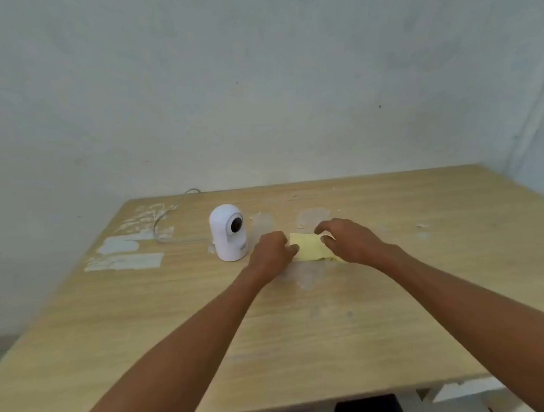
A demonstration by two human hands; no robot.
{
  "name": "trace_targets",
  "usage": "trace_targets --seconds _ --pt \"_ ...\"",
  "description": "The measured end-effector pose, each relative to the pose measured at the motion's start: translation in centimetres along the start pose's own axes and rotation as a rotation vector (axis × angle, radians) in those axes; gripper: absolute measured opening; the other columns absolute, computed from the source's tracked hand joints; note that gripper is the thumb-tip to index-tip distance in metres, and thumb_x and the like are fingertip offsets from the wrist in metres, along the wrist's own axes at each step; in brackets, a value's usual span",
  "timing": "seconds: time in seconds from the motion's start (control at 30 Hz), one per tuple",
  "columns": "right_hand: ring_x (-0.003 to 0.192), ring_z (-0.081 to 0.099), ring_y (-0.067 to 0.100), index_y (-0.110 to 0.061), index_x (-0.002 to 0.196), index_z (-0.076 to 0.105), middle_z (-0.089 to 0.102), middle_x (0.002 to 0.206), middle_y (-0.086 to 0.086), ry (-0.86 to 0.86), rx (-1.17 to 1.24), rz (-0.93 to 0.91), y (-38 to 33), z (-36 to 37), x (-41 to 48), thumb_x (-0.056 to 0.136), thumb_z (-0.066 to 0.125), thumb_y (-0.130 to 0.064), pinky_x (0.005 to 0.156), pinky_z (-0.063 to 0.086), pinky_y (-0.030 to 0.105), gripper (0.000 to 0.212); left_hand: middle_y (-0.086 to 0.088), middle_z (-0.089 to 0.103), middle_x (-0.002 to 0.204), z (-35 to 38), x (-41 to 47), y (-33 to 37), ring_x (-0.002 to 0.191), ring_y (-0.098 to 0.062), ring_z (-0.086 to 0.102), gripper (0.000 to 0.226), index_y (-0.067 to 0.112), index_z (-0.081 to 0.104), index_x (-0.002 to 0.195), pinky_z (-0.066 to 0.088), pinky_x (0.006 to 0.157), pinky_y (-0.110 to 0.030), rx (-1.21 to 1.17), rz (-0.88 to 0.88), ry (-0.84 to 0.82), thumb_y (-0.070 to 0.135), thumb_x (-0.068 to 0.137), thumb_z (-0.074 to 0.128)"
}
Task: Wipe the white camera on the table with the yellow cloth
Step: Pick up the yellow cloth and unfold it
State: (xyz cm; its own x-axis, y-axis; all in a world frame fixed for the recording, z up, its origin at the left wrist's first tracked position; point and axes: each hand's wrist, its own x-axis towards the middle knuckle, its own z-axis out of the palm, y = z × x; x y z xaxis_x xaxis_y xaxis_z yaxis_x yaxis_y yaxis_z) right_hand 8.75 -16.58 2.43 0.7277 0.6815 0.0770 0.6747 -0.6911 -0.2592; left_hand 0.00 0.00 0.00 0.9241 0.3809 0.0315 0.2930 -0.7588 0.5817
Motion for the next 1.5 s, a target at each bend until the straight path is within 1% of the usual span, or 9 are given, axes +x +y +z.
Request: trace_targets --seconds 0.17,0.33,0.53,0.73,0.87,1.0,1.17,1.27,1.5 --pt "0.13 0.047 0.03 -0.021 0.138 0.053 0.057 0.141 0.006 -0.013 -0.001 0.069 0.9 1.7 0.4 0.103 0.046 -0.027 0.099 0.046 0.045 0.036 -0.008 0.071 0.11 1.1 0.6 0.0 0.101 -0.029 0.068 0.038 0.006 0.066 0.113 0.052 0.079 -0.04 -0.041 -0.099 0.016 0.037 0.092 0.073" --pt "0.129 0.046 0.031 -0.023 0.139 0.052 0.057 0.139 0.006 0.032 -0.05 0.08 1.7 3.2 1.0 0.101 0.051 -0.033 0.1 0.041 0.043 0.039 -0.002 0.076 0.097 1.2 1.6 -0.1 0.097 -0.025 0.071 0.013 0.012 0.072 0.086 0.057 0.086 -0.042 -0.113 -0.071 -0.034 0.023 0.093 0.072" --pt "0.128 0.041 0.033 -0.02 0.143 0.05 0.055 0.131 0.013 0.065 0.119 0.144 2.0 3.7 2.1 0.096 0.06 -0.031 0.102 0.04 0.041 0.05 -0.002 0.064 0.098 0.8 2.0 0.0 0.09 -0.017 0.06 0.009 0.015 0.057 0.102 0.047 0.07 -0.024 -0.4 -0.045 -0.024 0.018 0.097 0.065" --pt "0.119 0.045 0.029 -0.022 0.118 0.064 0.059 0.116 0.005 0.111 0.232 0.191 1.9 3.0 2.3 0.091 0.064 -0.038 0.095 0.039 0.04 0.031 -0.013 0.062 0.104 -0.4 2.7 -0.3 0.09 -0.025 0.063 0.034 0.006 0.056 0.121 0.06 0.085 -0.045 -0.519 -0.077 -0.033 0.005 0.091 0.073" --pt "0.102 0.057 0.017 -0.023 0.1 0.062 0.067 0.104 -0.006 0.122 0.519 0.187 1.2 1.4 2.5 0.086 0.071 -0.051 0.092 0.038 0.04 0.033 -0.015 0.066 0.109 -2.3 3.4 0.2 0.088 -0.025 0.066 0.042 0.006 0.057 0.127 0.062 0.084 -0.041 -0.431 0.029 -0.049 0.004 0.09 0.075" --pt "0.095 0.07 0.024 -0.01 0.111 0.065 0.075 0.106 0.009 0.091 0.927 0.18 0.1 -1.5 2.9 0.088 0.074 -0.035 0.077 0.049 0.033 0.035 -0.008 0.069 0.109 -5.0 3.9 1.5 0.094 -0.024 0.066 0.04 0.009 0.06 0.126 0.05 0.07 -0.022 -0.302 0.164 -0.032 0.007 0.089 0.076" --pt "0.088 0.064 0.014 -0.006 0.095 0.067 0.07 0.095 0.005 0.122 1.008 0.118 -0.2 -4.0 3.4 0.091 0.073 -0.02 0.078 0.047 0.026 0.015 -0.002 0.065 0.103 -8.1 4.3 2.8 0.083 -0.008 0.062 0.036 0.011 0.061 0.127 0.045 0.065 -0.015 -0.247 0.218 0.02 0.005 0.093 0.069" --pt "0.068 0.063 0.001 -0.015 0.083 0.058 0.065 0.081 -0.002 0.122 1.057 0.114 -0.5 -5.0 3.3 0.088 0.075 -0.014 0.064 0.045 0.012 0.018 -0.005 0.067 0.103 -9.2 4.3 3.1 0.077 -0.006 0.061 0.034 0.013 0.061 0.129 0.041 0.061 -0.015 -0.24 0.215 0.025 0.004 0.096 0.063" --pt "0.064 0.064 0.0 -0.012 0.1 0.067 0.069 0.091 0.0 0.166 1.074 0.1 -1.3 -5.8 2.5 0.093 0.069 -0.021 0.054 0.044 0.003 0.012 -0.002 0.064 0.097 -10.2 3.8 3.8 0.076 -0.013 0.058 0.034 0.015 0.063 0.125 0.044 0.062 -0.017 -0.221 0.236 -0.048 0.002 0.095 0.055"
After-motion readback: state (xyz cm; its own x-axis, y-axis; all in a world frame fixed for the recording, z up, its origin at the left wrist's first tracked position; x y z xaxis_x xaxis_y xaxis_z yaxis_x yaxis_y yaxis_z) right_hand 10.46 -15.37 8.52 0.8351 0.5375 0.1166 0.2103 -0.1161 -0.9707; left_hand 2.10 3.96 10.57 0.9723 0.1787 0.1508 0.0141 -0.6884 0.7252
